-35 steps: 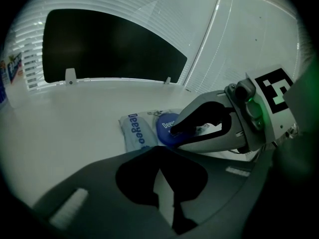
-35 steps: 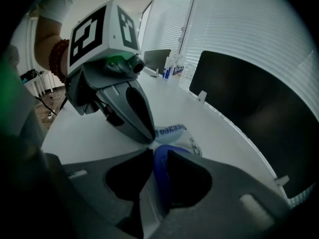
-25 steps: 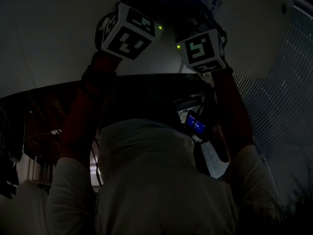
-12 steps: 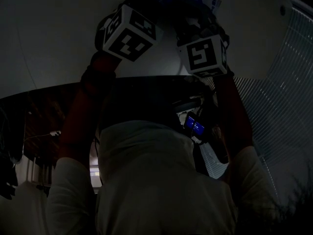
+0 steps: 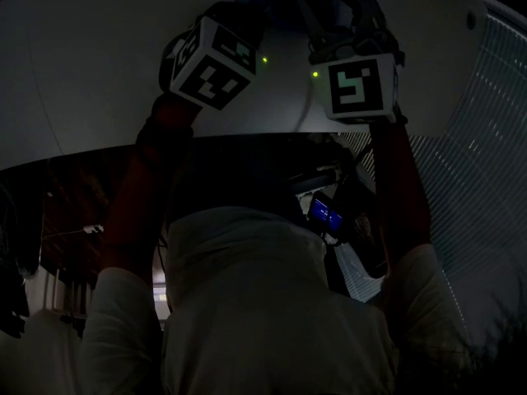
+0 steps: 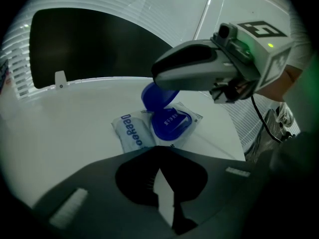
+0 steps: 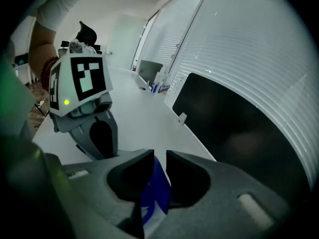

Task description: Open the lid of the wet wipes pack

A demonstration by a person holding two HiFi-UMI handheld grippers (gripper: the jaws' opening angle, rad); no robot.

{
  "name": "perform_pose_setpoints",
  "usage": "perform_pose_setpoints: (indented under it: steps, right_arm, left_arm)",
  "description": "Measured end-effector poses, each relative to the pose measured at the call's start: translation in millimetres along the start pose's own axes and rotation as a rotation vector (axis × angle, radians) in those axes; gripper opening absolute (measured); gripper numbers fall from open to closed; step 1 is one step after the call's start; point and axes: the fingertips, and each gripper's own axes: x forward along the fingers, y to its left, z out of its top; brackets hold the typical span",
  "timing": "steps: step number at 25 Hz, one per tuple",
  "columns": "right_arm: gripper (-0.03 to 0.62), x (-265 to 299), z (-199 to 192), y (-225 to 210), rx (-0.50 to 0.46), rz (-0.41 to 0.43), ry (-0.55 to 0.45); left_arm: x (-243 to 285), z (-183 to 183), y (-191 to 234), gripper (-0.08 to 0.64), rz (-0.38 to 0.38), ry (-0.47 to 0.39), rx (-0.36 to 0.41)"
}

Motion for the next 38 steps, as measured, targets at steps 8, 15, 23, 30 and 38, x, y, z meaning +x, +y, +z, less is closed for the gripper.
perform_pose_setpoints:
  steps: [8,15,23,30,38]
  right_arm:
    - [0.075,34.0,-7.9,-39.7,-0.031,-0.068,0.006]
    - [0.075,75.3,-55.6,-46.5,-0.03,-0.031,0.078]
    - [0.058,83.1,-65.2,-38.2,-0.019,-0.019,0.093]
    - [0.007,72.6,-62.1,-41.9,0.04,-0.038,0.042]
    - [0.002,6.8,5.0,-68.6,0.132,-0.109,-0.128]
  left_arm:
    - [-1.2,-1.3,0.5,0.002,-0.005,-0.003,-0.01]
    - [-1.3,-1.0,2.4,0.002,0.006,0.006,-0.012]
    - [-3.9,-0.7,2.7,0.002,0.01,-0.004,-0.024]
    - [-6.2,6.4,5.9,0.002,0.059,-0.055,-0.025]
    - [-76.8,82.5,-1.2,0.002,0.142,-0.306,-0.04]
